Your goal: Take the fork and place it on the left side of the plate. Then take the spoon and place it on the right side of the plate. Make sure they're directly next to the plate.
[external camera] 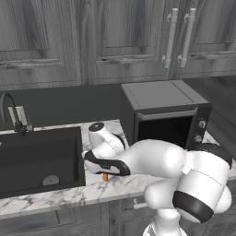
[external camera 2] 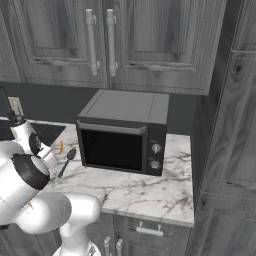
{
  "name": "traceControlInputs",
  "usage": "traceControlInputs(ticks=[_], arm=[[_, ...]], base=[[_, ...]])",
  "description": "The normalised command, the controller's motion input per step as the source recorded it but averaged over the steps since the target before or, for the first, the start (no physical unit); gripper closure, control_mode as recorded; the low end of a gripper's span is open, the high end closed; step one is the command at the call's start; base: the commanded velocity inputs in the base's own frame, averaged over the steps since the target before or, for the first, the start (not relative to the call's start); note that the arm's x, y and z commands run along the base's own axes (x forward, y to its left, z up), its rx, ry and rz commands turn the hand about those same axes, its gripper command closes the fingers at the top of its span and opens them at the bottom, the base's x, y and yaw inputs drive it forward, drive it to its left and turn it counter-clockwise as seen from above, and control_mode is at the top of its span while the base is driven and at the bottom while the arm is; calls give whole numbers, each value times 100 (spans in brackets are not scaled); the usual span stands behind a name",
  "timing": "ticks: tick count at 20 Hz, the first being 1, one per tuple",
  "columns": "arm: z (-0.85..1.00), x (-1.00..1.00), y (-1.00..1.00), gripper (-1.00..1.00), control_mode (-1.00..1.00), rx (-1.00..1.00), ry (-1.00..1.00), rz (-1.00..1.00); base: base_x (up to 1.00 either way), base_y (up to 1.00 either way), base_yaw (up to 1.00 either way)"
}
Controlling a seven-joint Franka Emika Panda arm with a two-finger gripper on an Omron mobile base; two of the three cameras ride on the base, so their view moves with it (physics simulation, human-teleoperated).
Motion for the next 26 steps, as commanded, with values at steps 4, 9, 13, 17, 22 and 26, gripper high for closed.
traceControlInputs(ticks=[4,9,13,17,22,26], arm=[[68,-54,-49,100,-100,16,-12,-10],[98,-38,-46,100,-100,22,-3,-9],[95,-32,-31,100,-100,18,0,-6],[80,-36,-23,100,-100,6,-1,-2],[70,-48,-19,100,-100,0,-8,0],[79,-50,-21,100,-100,0,-7,0]], base=[[0,0,0],[0,0,0],[0,0,0],[0,0,0],[0,0,0],[0,0,0]])
